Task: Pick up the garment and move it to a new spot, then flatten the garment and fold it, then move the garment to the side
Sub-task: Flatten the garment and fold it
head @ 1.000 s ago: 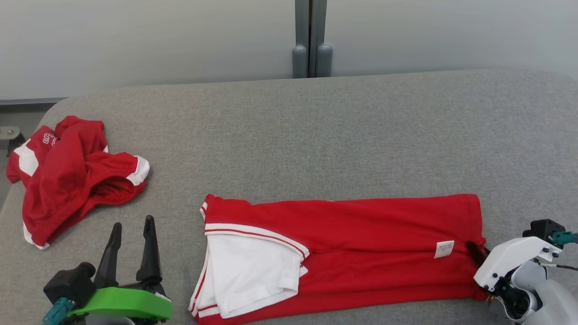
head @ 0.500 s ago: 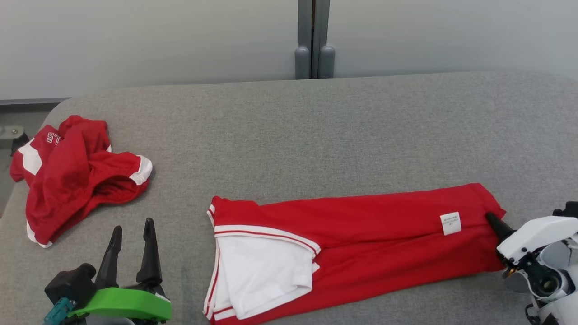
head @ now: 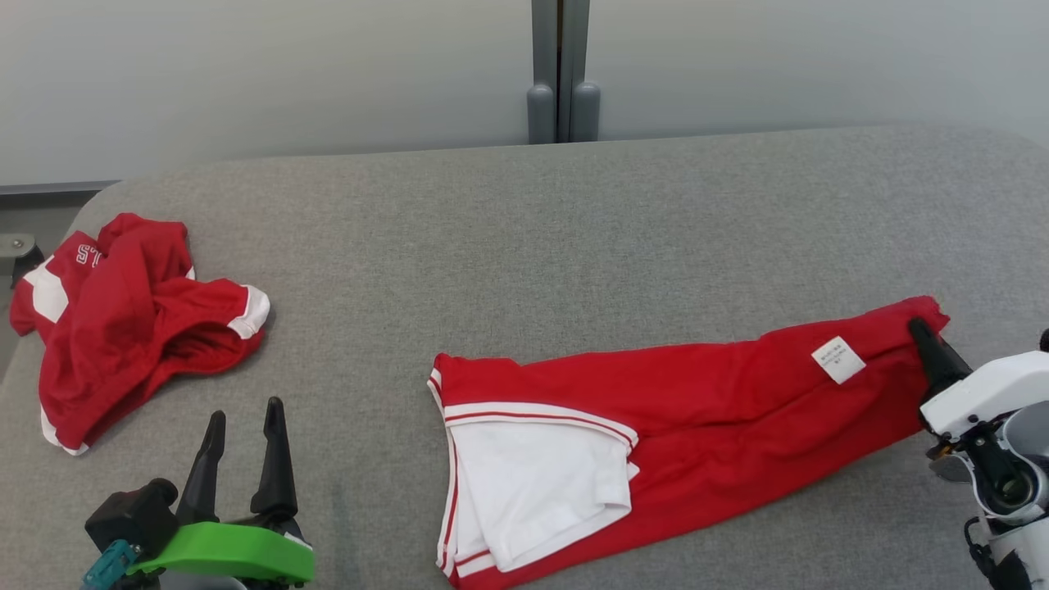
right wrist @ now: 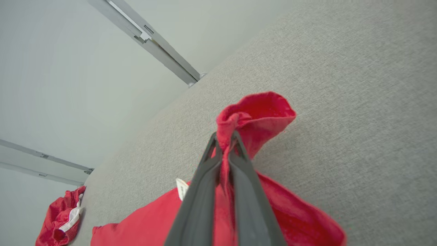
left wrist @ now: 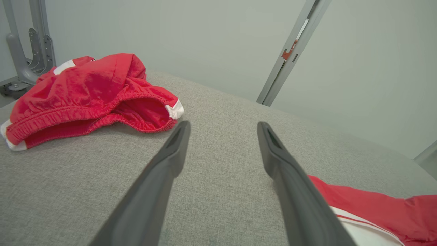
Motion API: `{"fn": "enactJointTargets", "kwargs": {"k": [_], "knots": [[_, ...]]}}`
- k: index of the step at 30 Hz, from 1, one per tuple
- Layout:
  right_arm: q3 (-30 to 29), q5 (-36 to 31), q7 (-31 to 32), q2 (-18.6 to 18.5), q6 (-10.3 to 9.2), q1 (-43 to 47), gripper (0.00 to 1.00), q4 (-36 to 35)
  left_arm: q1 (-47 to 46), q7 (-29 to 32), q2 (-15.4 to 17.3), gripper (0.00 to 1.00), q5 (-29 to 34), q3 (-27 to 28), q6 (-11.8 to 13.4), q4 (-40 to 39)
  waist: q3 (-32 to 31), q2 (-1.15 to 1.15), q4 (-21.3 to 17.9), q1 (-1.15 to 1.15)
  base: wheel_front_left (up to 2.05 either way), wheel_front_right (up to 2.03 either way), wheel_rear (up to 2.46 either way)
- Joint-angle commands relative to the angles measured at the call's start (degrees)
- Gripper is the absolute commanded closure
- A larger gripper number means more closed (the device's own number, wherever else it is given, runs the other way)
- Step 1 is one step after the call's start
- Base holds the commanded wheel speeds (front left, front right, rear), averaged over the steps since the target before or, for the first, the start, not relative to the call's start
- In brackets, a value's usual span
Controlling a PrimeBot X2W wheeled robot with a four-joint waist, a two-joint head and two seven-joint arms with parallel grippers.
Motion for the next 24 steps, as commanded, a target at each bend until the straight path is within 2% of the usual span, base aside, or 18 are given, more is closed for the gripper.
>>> {"fn": "enactJointTargets", "kwargs": {"k": [1, 8, 12, 17, 24], "knots": [[0.5, -1.4, -0.6, 0.5, 0.02, 1.3, 1.00, -1.9, -0.9, 0.0, 0.3, 0.00, -0.4, -0.1, -0.2, 0.1, -0.1, 0.00, 0.2, 0.00, 0.00, 0.00, 0.00], [6.1, -8.2, 0.5, 5.9, 0.01, 4.4, 1.00, -11.6, -1.2, 0.0, 0.8, 0.00, -0.7, -0.5, -0.2, 0.1, 0.2, 0.00, 1.6, 0.00, 0.00, 0.00, 0.00], [10.0, -9.8, 1.4, 9.8, 0.02, 5.5, 1.00, -14.9, -1.5, 0.0, 1.2, 0.00, -1.0, -0.7, -0.2, 0.5, 0.4, 0.00, 2.9, 0.00, 0.00, 0.00, 0.00], [15.0, -8.3, 1.5, 13.8, 0.02, 4.4, 1.00, -14.4, -1.7, 0.0, 1.2, 0.00, -1.1, -0.9, -0.2, 0.9, 0.4, 0.00, 5.0, 0.00, 0.00, 0.00, 0.00], [22.1, -5.6, -1.0, 15.5, 0.02, 1.3, 1.00, -8.4, -2.3, 0.0, 1.1, 0.00, -1.0, -1.6, -0.2, 1.2, 0.3, 0.00, 8.3, 0.00, 0.00, 0.00, 0.00]]}}
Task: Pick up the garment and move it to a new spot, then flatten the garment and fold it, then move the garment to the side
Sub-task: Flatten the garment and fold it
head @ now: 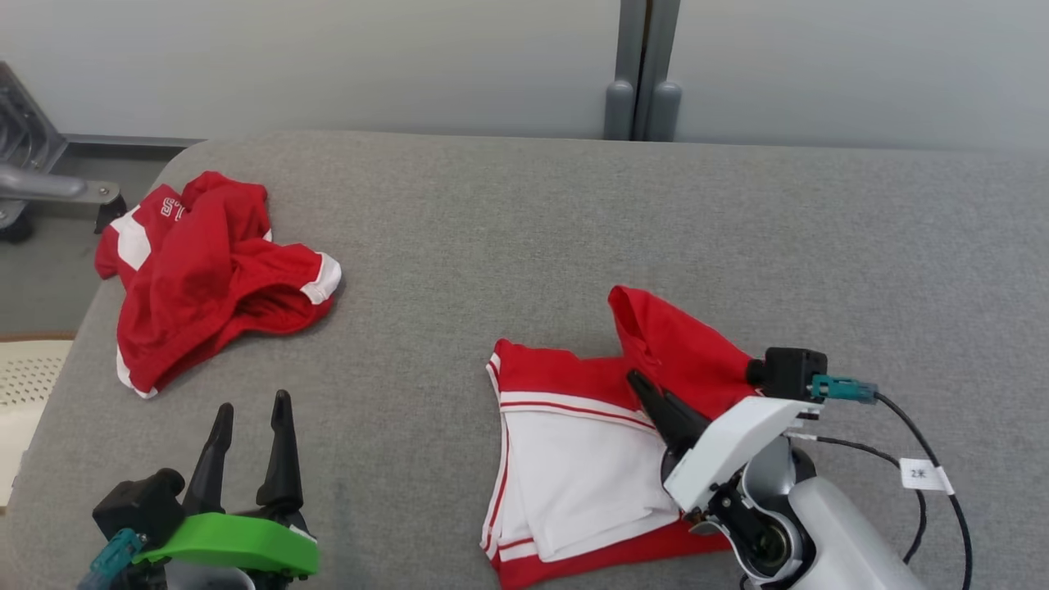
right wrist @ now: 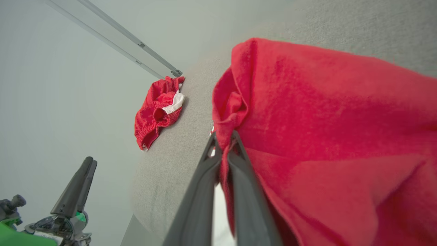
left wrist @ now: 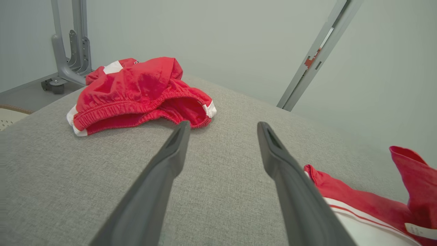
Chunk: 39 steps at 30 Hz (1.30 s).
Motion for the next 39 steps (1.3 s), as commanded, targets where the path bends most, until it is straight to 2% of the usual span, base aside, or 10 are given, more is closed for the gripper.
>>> {"fn": "enactJointTargets", "kwargs": {"k": [1, 10, 18, 19, 20, 24, 32, 39], "knots": [[1.3, 0.6, -0.8, 0.2, 0.02, -1.3, 1.00, 1.2, -1.0, 0.0, 0.3, 0.00, -0.1, -0.1, -0.2, 0.0, 0.0, 0.00, 1.6, 0.00, 0.00, 0.00, 0.00], [11.5, 8.6, -6.3, 0.2, 0.02, -5.6, 1.00, 9.7, -1.3, 0.0, 0.2, 0.00, -0.1, -1.0, -0.2, 0.3, 0.0, 0.00, 5.3, 0.00, 0.00, 0.00, 0.00], [19.0, 14.3, -9.9, 0.2, 0.02, -9.5, 1.00, 15.9, -1.7, 0.0, 0.0, 0.00, -0.2, -1.3, -0.2, 0.5, 0.5, 0.00, 6.8, 0.00, 0.00, 0.00, 0.00], [19.8, 14.9, -10.3, 0.2, 0.02, -10.1, 0.63, 16.8, -1.7, 0.0, -0.1, 0.00, -0.2, -1.4, -0.2, 0.5, 0.6, 0.00, 6.9, 0.00, 0.00, 0.00, 0.00], [20.4, 15.5, -10.7, 0.2, 0.02, -10.5, 0.01, 17.4, -1.8, 0.0, -0.1, 0.00, -0.3, -1.4, -0.2, 0.6, 0.6, 0.00, 6.9, 0.00, 0.00, 0.00, 0.00], [22.4, 17.7, -12.7, 0.2, 0.02, -11.9, 0.00, 18.6, -1.7, 0.0, -0.3, 0.00, -0.4, -1.2, -0.2, 1.1, 0.4, 0.00, 6.8, 0.00, 0.00, 0.00, 0.00], [21.6, 19.7, -19.1, -1.0, 0.02, -14.4, 0.00, 11.6, -0.4, 0.0, -0.3, 0.00, -0.2, -0.6, -0.2, 0.7, -0.8, 0.00, 4.3, 0.00, 0.00, 0.00, 0.00], [16.0, 15.9, -22.6, -8.6, 0.02, -13.6, 0.00, 7.5, 0.5, 0.0, -0.2, 0.00, 0.5, -0.2, -0.2, 0.1, -1.8, 0.00, 2.2, 0.00, 0.00, 0.00, 0.00]]}}
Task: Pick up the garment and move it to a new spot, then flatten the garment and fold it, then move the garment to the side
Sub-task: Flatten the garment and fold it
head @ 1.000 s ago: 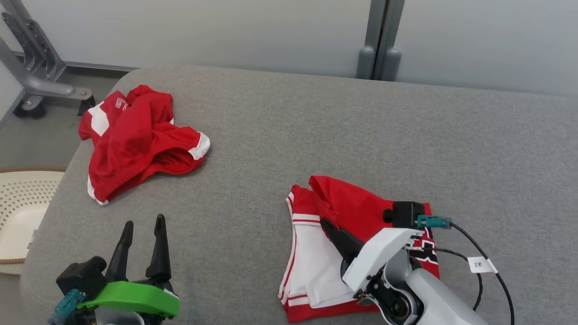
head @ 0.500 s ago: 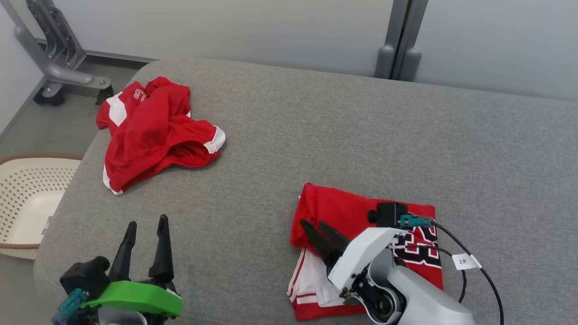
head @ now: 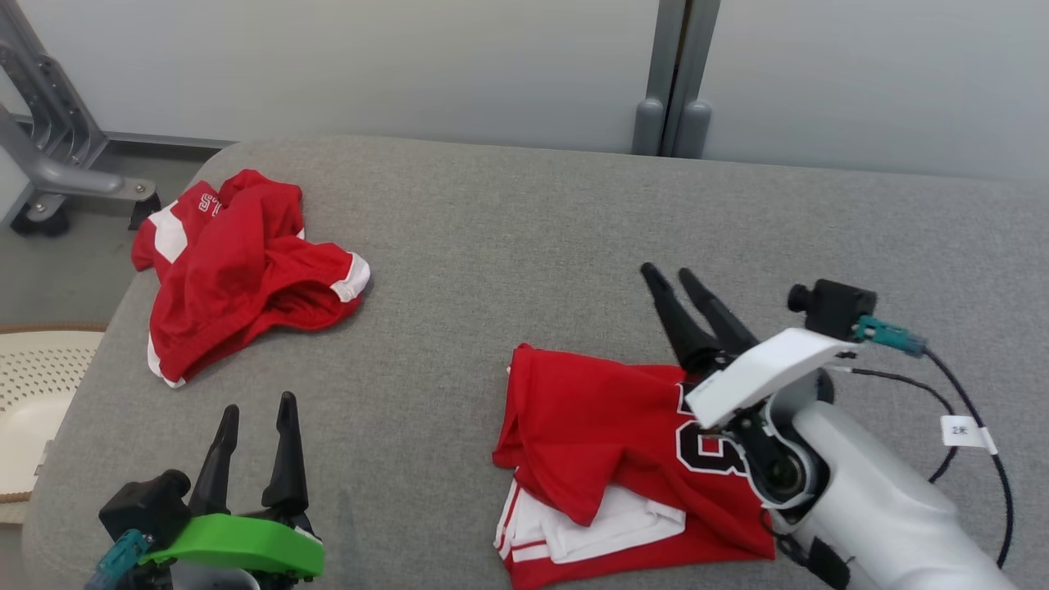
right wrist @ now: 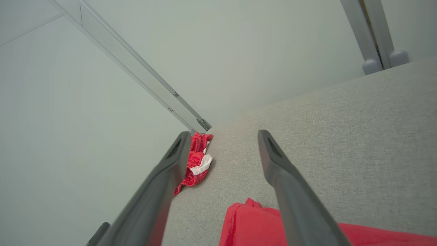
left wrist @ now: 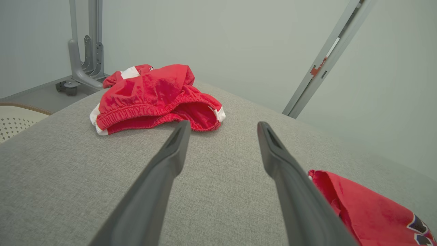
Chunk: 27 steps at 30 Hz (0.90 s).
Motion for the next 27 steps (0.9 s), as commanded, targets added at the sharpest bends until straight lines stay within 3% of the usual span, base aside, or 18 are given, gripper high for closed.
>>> {"fn": "enactJointTargets", "kwargs": {"k": [1, 8, 13, 14, 15, 27], "knots": [[-1.2, -1.1, -0.4, -1.5, 0.02, 1.2, 0.00, 0.0, 0.6, 0.0, 0.2, 0.00, 0.4, 0.1, -0.2, -0.3, -0.4, 0.00, -0.7, 0.00, 0.00, 0.00, 0.00], [-6.1, -7.9, -0.8, -6.7, 0.02, 3.4, 0.00, 3.0, 0.7, 0.0, -0.2, 0.00, 0.3, 0.3, -0.2, -0.6, 0.0, 0.00, -1.1, 0.00, 0.00, 0.00, 0.00], [-6.3, -11.3, 0.8, -4.8, 0.02, 4.6, 0.02, 4.0, 0.4, 0.0, -0.4, 0.00, 0.2, 0.2, -0.2, -0.6, 0.0, 0.00, -0.8, 0.00, 0.00, 0.00, 0.00], [-6.3, -11.8, 1.3, -4.5, 0.01, 4.7, 0.48, 4.1, 0.3, 0.0, -0.4, 0.00, 0.2, 0.2, -0.2, -0.6, 0.0, 0.00, -0.7, 0.00, 0.00, 0.00, 0.00], [-6.0, -12.2, 2.0, -4.0, 0.02, 4.8, 1.00, 4.2, 0.2, 0.0, -0.5, 0.00, 0.2, 0.1, -0.2, -0.6, -0.1, 0.00, -0.5, 0.00, 0.00, 0.00, 0.00], [2.3, -11.0, 22.5, 1.3, 0.02, 10.0, 1.00, 6.4, 0.2, 0.0, -0.5, 0.00, -0.1, 0.1, -0.2, -0.2, -0.1, 0.00, 1.9, 0.00, 0.00, 0.00, 0.00]]}}
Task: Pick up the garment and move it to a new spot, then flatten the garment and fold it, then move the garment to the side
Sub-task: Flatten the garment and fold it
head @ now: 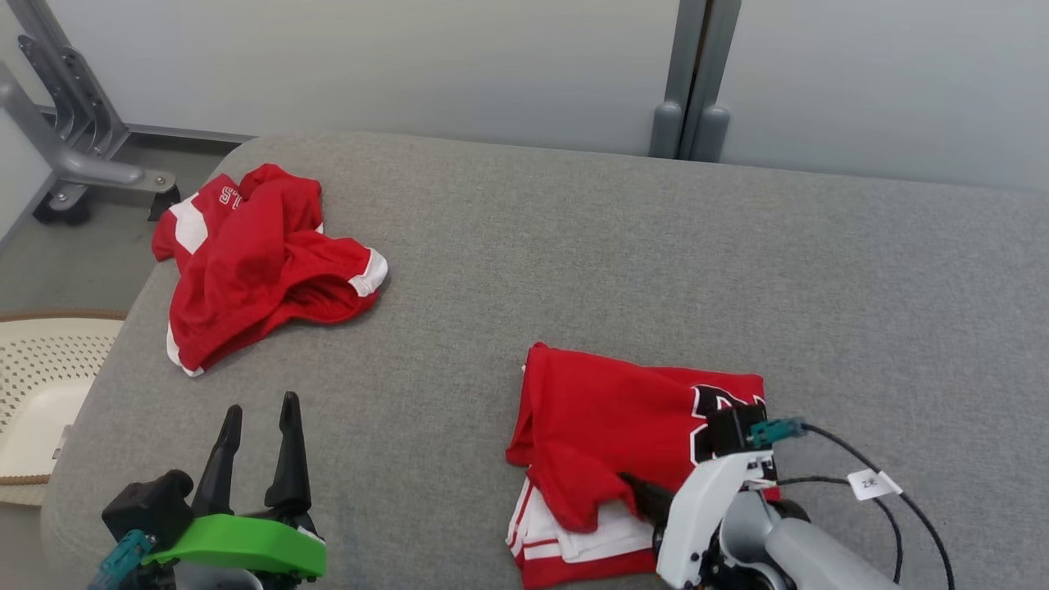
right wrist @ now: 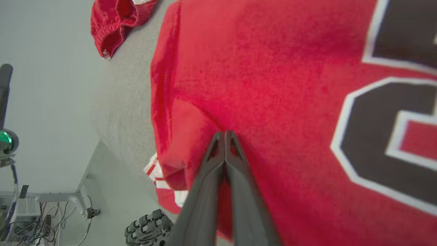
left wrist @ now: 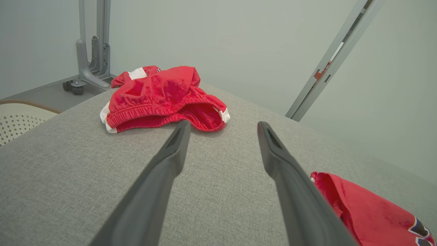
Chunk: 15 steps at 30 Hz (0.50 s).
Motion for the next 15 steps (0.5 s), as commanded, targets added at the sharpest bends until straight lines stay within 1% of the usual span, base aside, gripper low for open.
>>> {"fn": "enactJointTargets", "kwargs": {"k": [1, 5, 9, 13, 15], "knots": [[0.7, 0.6, 1.3, 0.4, 0.02, 1.0, 1.00, -0.1, 0.1, 0.0, -0.1, 0.00, -0.2, 0.1, -0.2, 0.0, 0.2, 0.00, 0.4, 0.00, 0.00, 0.00, 0.00], [2.9, 0.9, 3.7, 1.8, 0.02, 1.7, 1.00, -0.4, -0.1, 0.0, -0.3, 0.00, -0.2, 0.1, -0.2, 0.0, 0.5, 0.00, 0.6, 0.00, 0.00, 0.00, 0.00], [5.4, 1.3, 4.2, 3.2, 0.02, 1.7, 1.00, -0.6, -0.3, 0.0, -0.3, 0.00, -0.3, 0.3, -0.2, 0.1, 0.5, 0.00, 0.6, 0.00, 0.00, 0.00, 0.00], [7.7, 2.4, 1.7, 3.9, 0.02, 1.0, 1.00, -2.2, -0.5, 0.0, -0.4, 0.00, -0.3, 0.3, -0.2, 0.2, 0.5, 0.00, 0.4, 0.00, 0.00, 0.00, 0.00], [8.3, 3.0, -1.6, 3.6, 0.02, 0.1, 1.00, -4.2, -0.6, 0.0, -0.4, 0.00, -0.3, 0.4, -0.2, 0.2, 0.4, 0.00, 0.2, 0.00, 0.00, 0.00, 0.00]]}}
